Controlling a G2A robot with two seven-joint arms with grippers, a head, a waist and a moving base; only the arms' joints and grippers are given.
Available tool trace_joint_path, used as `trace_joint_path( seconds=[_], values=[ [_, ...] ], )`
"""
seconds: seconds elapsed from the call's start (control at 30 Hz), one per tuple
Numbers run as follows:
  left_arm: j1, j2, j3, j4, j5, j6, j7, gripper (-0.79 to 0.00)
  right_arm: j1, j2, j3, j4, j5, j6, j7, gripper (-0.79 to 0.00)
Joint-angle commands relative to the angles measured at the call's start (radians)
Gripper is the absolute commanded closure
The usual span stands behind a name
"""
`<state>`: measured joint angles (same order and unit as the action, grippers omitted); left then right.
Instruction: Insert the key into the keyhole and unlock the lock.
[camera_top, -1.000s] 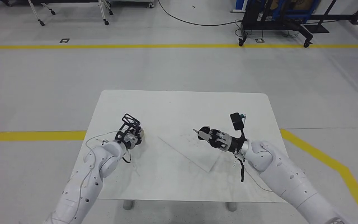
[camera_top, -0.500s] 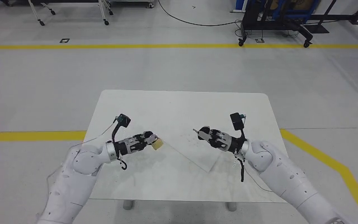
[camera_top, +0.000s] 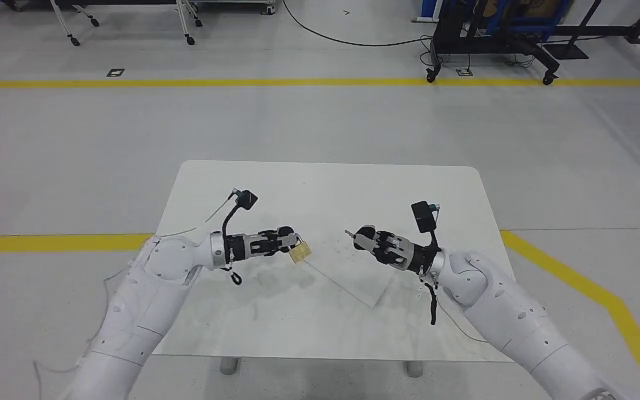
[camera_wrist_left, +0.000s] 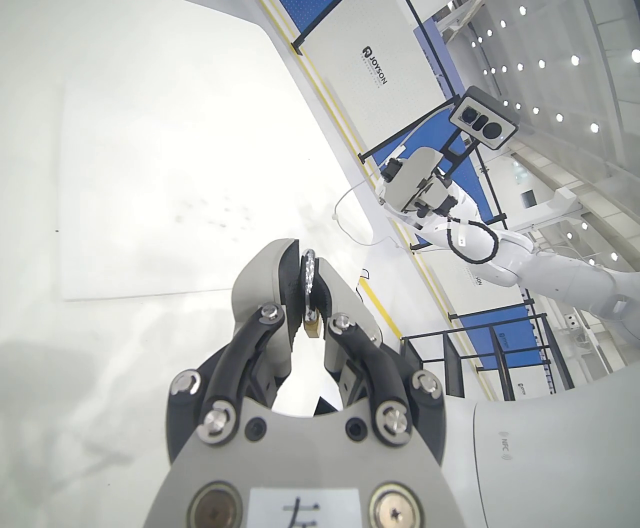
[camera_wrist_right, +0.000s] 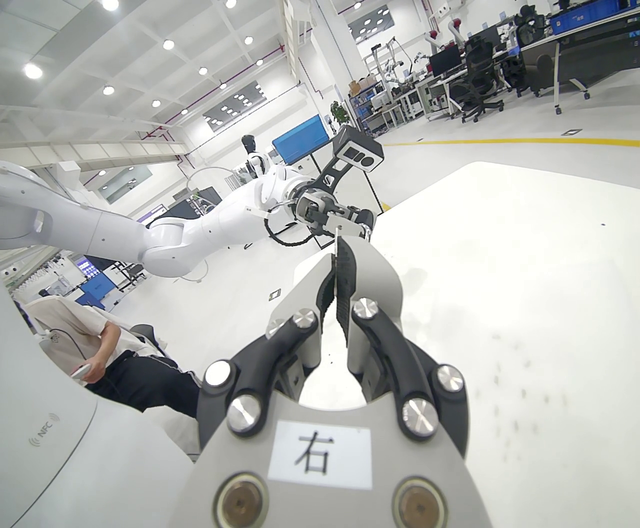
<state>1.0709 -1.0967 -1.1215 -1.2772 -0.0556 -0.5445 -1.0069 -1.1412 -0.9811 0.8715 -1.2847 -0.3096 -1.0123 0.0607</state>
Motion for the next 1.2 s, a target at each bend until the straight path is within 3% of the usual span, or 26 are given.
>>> trace_joint_path(
  seconds=[0.0, 0.13, 0.2, 0.37, 0.5, 0.6, 0.7, 0.9, 1.17],
  values=[
    [0.000, 0.000, 0.000, 0.000, 0.000, 0.000, 0.000, 0.000, 0.000, 0.000, 0.000, 0.000, 0.000, 0.000, 0.000, 0.000],
    [0.018, -0.001, 0.009, -0.012, 0.003, 0.027, 0.031, 0.000, 0.000, 0.000, 0.000, 0.000, 0.000, 0.000, 0.000, 0.000],
    [0.014, -0.008, 0.017, 0.021, -0.154, 0.057, -0.016, 0.000, 0.000, 0.000, 0.000, 0.000, 0.000, 0.000, 0.000, 0.000],
    [-0.098, -0.044, 0.070, 0.262, -0.579, 0.264, -0.270, 0.000, -0.019, -0.002, 0.020, -0.026, -0.014, 0.045, -0.015, 0.000],
    [-0.187, -0.096, 0.137, 0.450, -0.833, 0.475, -0.423, 0.000, -0.035, -0.003, 0.049, -0.038, -0.038, 0.046, -0.043, 0.000],
    [-0.237, -0.138, 0.188, 0.544, -0.970, 0.586, -0.529, 0.000, -0.053, -0.004, 0.096, -0.040, -0.078, 0.094, -0.131, 0.000],
    [-0.277, -0.174, 0.231, 0.628, -1.027, 0.618, -0.529, 0.000, -0.089, -0.006, 0.139, -0.056, -0.145, 0.155, -0.235, 0.000],
    [-0.344, -0.226, 0.282, 0.735, -1.074, 0.647, -0.529, 0.000, -0.142, -0.013, 0.189, -0.072, -0.160, 0.168, -0.354, 0.000],
    [-0.344, -0.226, 0.282, 0.735, -1.074, 0.647, -0.529, 0.000, -0.142, -0.013, 0.189, -0.072, -0.160, 0.168, -0.354, 0.000]
  ],
)
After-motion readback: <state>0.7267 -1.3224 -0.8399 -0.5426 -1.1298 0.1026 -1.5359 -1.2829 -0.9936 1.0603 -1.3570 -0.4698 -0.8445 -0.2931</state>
